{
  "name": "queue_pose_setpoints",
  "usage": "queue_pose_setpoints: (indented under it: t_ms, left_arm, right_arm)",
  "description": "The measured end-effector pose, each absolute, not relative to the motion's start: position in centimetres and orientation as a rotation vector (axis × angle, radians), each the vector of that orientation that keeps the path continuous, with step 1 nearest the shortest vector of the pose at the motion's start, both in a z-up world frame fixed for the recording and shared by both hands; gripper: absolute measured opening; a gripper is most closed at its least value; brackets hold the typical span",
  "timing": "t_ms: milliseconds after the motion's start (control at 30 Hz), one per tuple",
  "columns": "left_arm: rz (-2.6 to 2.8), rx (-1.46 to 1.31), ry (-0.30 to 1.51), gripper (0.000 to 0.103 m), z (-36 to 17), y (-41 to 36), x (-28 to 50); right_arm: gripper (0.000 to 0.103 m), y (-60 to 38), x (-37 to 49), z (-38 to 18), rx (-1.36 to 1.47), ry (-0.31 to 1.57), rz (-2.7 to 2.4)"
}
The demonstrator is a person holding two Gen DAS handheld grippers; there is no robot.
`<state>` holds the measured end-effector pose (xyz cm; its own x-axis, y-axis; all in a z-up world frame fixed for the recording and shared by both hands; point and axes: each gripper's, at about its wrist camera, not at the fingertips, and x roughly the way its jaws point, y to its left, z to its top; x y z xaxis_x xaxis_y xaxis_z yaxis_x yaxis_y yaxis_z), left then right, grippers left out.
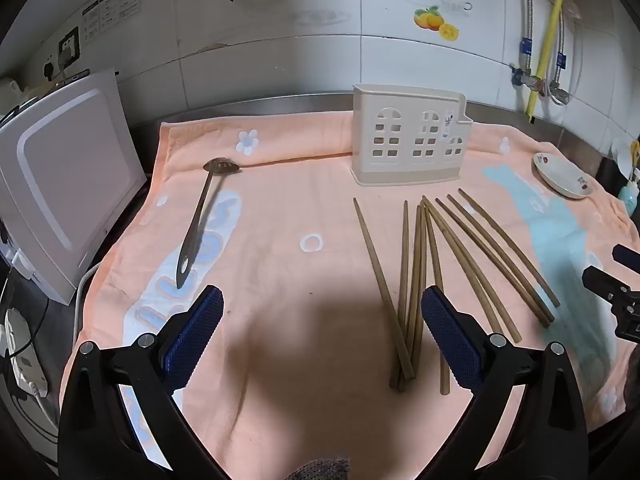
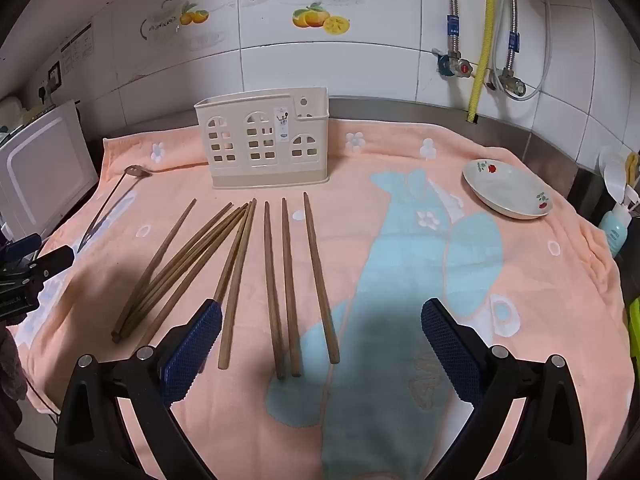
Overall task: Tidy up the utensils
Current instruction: 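Move the left tool toward the wooden chopsticks on the towel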
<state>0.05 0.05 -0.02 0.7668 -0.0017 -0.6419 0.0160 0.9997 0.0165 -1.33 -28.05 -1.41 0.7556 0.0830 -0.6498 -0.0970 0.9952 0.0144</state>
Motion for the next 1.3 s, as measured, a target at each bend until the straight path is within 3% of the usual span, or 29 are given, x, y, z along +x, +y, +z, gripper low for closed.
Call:
queue_pose_setpoints:
  t_ms: [1300]
  left_arm:
    - [-0.012,0.031,0.717,0.098,0.0,-0.5,0.7]
  right_arm:
    - [0.097,-27.7,-1.1,-1.1,-0.026,0.703,0.106]
